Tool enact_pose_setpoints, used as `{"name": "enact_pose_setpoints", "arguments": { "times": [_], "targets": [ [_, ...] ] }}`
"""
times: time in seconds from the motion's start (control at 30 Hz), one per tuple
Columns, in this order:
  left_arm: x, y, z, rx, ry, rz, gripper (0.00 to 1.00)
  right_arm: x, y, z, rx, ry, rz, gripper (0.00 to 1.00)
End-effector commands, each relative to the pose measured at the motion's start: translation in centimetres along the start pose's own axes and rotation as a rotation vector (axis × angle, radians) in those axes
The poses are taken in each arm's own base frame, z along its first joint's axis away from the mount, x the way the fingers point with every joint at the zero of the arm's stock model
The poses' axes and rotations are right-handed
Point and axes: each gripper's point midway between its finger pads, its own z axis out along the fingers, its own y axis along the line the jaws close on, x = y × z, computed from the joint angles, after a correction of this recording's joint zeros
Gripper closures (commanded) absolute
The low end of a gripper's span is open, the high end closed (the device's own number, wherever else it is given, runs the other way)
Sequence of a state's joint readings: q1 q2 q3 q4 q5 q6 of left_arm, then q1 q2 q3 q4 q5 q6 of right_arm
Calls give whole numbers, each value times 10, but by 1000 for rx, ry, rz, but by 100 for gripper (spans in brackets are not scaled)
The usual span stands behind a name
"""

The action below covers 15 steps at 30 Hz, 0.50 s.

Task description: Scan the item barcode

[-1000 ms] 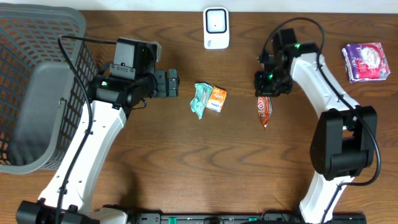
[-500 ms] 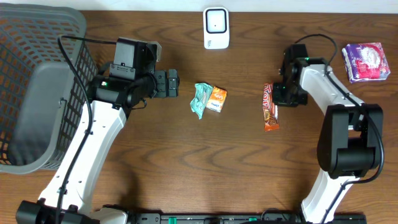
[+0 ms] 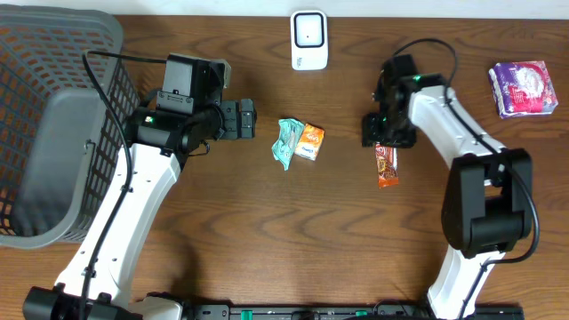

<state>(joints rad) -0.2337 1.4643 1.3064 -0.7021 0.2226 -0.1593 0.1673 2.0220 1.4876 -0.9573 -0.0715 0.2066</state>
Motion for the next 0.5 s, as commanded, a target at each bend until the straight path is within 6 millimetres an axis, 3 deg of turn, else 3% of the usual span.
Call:
{"name": "enact_pose_setpoints", "arguments": {
  "times": [0.0,0.17,0.23,0.3,0.33,0.47],
  "targets": [
    [-2,2,-1,-7,-6,4,2,11,-23,18,192,-34,54,39],
    [-2,2,-1,-7,-6,4,2,18,-38,36,272,-67,95,45],
    [-2,2,-1,-7,-6,4,2,20,-39,40,271,-68,96,61],
    [-2,2,-1,-7,-6,4,2,19,-38,40,264,-70,97,90],
    [-2,2,-1,-7,-6,4,2,17,-36,39,253,-75,98,96],
    [-2,2,-1,-7,-6,4,2,-9,-6,16,112,-119,68,99]
  ]
}}
